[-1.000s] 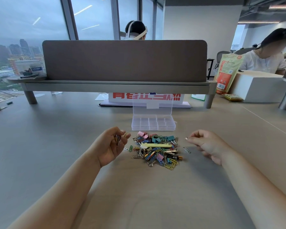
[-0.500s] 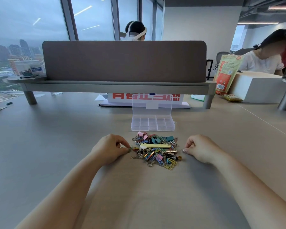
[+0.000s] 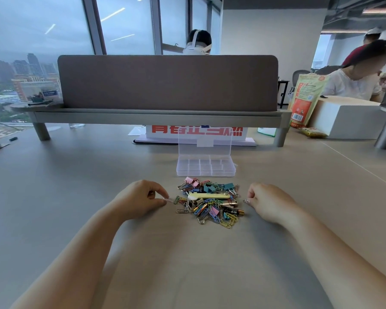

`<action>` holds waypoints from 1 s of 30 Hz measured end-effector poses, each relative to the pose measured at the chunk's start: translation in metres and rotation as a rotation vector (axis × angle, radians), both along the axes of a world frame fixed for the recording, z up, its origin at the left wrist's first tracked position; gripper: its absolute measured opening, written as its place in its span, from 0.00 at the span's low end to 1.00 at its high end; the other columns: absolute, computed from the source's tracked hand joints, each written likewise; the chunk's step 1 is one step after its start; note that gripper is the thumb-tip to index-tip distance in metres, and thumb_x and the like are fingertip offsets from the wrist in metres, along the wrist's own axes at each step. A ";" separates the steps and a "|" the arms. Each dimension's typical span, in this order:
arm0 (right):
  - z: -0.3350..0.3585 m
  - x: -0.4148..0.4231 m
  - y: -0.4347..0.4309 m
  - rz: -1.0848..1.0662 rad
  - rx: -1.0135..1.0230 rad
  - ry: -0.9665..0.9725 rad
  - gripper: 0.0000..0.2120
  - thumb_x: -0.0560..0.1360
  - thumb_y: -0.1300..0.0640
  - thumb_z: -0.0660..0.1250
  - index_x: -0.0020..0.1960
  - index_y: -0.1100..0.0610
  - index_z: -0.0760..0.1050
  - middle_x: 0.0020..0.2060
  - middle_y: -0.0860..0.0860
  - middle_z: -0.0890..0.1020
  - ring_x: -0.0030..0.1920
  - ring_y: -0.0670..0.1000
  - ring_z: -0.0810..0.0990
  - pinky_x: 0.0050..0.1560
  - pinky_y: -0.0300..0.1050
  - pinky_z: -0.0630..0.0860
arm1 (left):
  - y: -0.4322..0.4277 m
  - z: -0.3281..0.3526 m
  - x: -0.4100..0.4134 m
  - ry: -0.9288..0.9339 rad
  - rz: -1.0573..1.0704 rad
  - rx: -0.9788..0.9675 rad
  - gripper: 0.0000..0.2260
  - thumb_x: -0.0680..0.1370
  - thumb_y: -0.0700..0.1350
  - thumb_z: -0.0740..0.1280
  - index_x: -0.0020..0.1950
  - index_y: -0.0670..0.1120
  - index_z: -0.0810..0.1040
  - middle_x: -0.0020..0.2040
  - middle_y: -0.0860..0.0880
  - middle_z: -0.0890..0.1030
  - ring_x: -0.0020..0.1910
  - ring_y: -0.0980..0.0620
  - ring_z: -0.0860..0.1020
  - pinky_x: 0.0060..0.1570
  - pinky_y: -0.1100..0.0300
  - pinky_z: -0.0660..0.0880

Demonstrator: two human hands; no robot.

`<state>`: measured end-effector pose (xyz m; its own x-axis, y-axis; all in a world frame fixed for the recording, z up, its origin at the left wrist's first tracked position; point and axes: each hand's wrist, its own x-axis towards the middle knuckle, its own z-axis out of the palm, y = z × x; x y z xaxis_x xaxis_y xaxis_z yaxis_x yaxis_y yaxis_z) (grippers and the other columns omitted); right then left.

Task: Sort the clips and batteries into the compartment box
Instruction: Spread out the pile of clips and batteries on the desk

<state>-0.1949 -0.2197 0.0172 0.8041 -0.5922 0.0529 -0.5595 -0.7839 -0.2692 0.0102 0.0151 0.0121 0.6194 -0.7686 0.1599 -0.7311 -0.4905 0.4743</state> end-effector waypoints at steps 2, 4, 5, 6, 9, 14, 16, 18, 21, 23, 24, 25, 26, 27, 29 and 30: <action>-0.002 0.002 0.000 0.001 -0.090 0.044 0.04 0.78 0.55 0.60 0.46 0.54 0.71 0.46 0.51 0.78 0.48 0.56 0.76 0.43 0.46 0.70 | -0.003 -0.001 -0.003 0.000 0.016 -0.001 0.02 0.73 0.51 0.71 0.40 0.57 0.79 0.24 0.54 0.65 0.26 0.56 0.64 0.33 0.60 0.62; -0.002 0.003 0.003 0.013 -0.157 0.094 0.03 0.78 0.58 0.59 0.49 0.55 0.71 0.49 0.54 0.78 0.49 0.57 0.76 0.43 0.46 0.70 | -0.005 0.000 -0.008 -0.040 0.041 0.028 0.04 0.74 0.51 0.70 0.40 0.56 0.77 0.26 0.54 0.66 0.28 0.56 0.66 0.32 0.60 0.62; -0.002 0.003 0.004 0.019 -0.159 0.116 0.04 0.78 0.59 0.58 0.50 0.56 0.71 0.50 0.54 0.78 0.49 0.57 0.76 0.43 0.46 0.70 | -0.007 0.001 -0.010 -0.069 0.050 0.051 0.04 0.74 0.51 0.69 0.40 0.56 0.76 0.27 0.54 0.67 0.28 0.57 0.67 0.32 0.60 0.63; -0.002 0.003 0.004 0.031 -0.143 0.133 0.04 0.78 0.58 0.57 0.51 0.56 0.70 0.50 0.54 0.78 0.48 0.57 0.75 0.43 0.46 0.69 | -0.008 0.001 -0.012 -0.086 0.049 0.073 0.04 0.75 0.51 0.68 0.41 0.56 0.75 0.28 0.54 0.68 0.29 0.57 0.67 0.33 0.60 0.64; -0.003 0.003 0.003 0.035 -0.060 0.144 0.05 0.79 0.56 0.55 0.48 0.57 0.67 0.44 0.54 0.75 0.43 0.55 0.72 0.41 0.46 0.67 | -0.014 0.000 -0.019 -0.005 0.026 0.058 0.04 0.76 0.49 0.66 0.41 0.53 0.74 0.30 0.55 0.70 0.30 0.57 0.68 0.34 0.60 0.66; 0.007 0.007 0.001 -0.146 0.754 -0.394 0.10 0.75 0.61 0.55 0.35 0.57 0.63 0.26 0.51 0.65 0.22 0.47 0.59 0.22 0.35 0.56 | -0.021 0.011 -0.030 0.704 0.113 -0.291 0.07 0.77 0.41 0.59 0.38 0.46 0.69 0.32 0.50 0.68 0.27 0.54 0.62 0.24 0.65 0.58; 0.012 0.004 -0.001 -0.239 1.299 -0.593 0.08 0.70 0.62 0.55 0.33 0.57 0.62 0.26 0.52 0.67 0.18 0.44 0.58 0.16 0.30 0.51 | -0.019 0.016 -0.031 1.078 0.079 -0.466 0.07 0.75 0.39 0.57 0.37 0.46 0.65 0.31 0.49 0.67 0.24 0.56 0.59 0.19 0.68 0.53; 0.014 0.001 -0.003 -0.222 1.555 -0.648 0.03 0.63 0.61 0.54 0.31 0.57 0.61 0.27 0.53 0.67 0.17 0.44 0.59 0.15 0.28 0.51 | -0.018 0.019 -0.033 1.330 0.040 -0.590 0.04 0.71 0.39 0.56 0.37 0.46 0.65 0.30 0.48 0.67 0.22 0.57 0.59 0.17 0.71 0.52; 0.015 -0.001 0.000 -0.158 1.595 -0.622 0.07 0.62 0.57 0.59 0.30 0.55 0.60 0.27 0.52 0.66 0.18 0.44 0.60 0.16 0.27 0.50 | -0.020 0.019 -0.035 1.459 -0.021 -0.655 0.03 0.68 0.42 0.56 0.36 0.44 0.67 0.30 0.48 0.68 0.20 0.57 0.61 0.16 0.72 0.55; 0.014 -0.001 0.002 -0.085 1.455 -0.540 0.12 0.65 0.55 0.67 0.31 0.55 0.63 0.27 0.50 0.66 0.19 0.42 0.60 0.16 0.28 0.49 | -0.023 0.020 -0.037 1.424 -0.011 -0.650 0.05 0.71 0.43 0.57 0.37 0.45 0.69 0.30 0.49 0.68 0.21 0.58 0.60 0.16 0.72 0.54; 0.014 -0.001 0.005 -0.038 1.339 -0.484 0.13 0.64 0.54 0.70 0.33 0.55 0.65 0.27 0.50 0.67 0.19 0.42 0.60 0.16 0.29 0.49 | -0.023 0.019 -0.037 1.367 0.006 -0.633 0.07 0.75 0.44 0.57 0.38 0.46 0.71 0.30 0.50 0.69 0.21 0.58 0.60 0.17 0.71 0.53; 0.013 -0.002 0.008 0.013 1.206 -0.419 0.14 0.63 0.51 0.72 0.34 0.55 0.67 0.26 0.49 0.68 0.19 0.42 0.59 0.17 0.31 0.50 | -0.024 0.019 -0.038 1.276 0.026 -0.596 0.09 0.77 0.45 0.58 0.39 0.46 0.72 0.30 0.51 0.69 0.21 0.58 0.59 0.17 0.70 0.52; 0.014 -0.002 0.011 0.060 1.060 -0.348 0.15 0.62 0.49 0.74 0.35 0.55 0.69 0.24 0.47 0.68 0.20 0.42 0.59 0.18 0.33 0.51 | -0.024 0.018 -0.038 1.140 0.042 -0.539 0.09 0.79 0.45 0.59 0.40 0.46 0.74 0.30 0.51 0.69 0.22 0.58 0.59 0.18 0.69 0.52; 0.015 -0.003 0.014 0.103 0.897 -0.276 0.17 0.61 0.45 0.74 0.36 0.54 0.71 0.23 0.46 0.68 0.21 0.43 0.61 0.20 0.33 0.54 | -0.024 0.017 -0.039 0.968 0.052 -0.459 0.10 0.80 0.46 0.60 0.42 0.45 0.76 0.30 0.52 0.68 0.23 0.57 0.60 0.20 0.68 0.54; 0.020 -0.006 0.019 0.165 0.571 -0.139 0.21 0.61 0.38 0.74 0.35 0.54 0.73 0.24 0.45 0.69 0.26 0.44 0.65 0.26 0.36 0.60 | -0.023 0.011 -0.038 0.555 0.056 -0.252 0.11 0.79 0.49 0.62 0.41 0.47 0.77 0.29 0.53 0.66 0.26 0.55 0.62 0.24 0.64 0.58; 0.021 -0.007 0.021 0.181 0.448 -0.072 0.23 0.60 0.35 0.74 0.34 0.55 0.73 0.26 0.47 0.70 0.29 0.46 0.66 0.30 0.39 0.61 | -0.022 0.008 -0.035 0.332 0.053 -0.139 0.11 0.78 0.52 0.64 0.39 0.49 0.76 0.28 0.54 0.66 0.26 0.55 0.63 0.26 0.62 0.59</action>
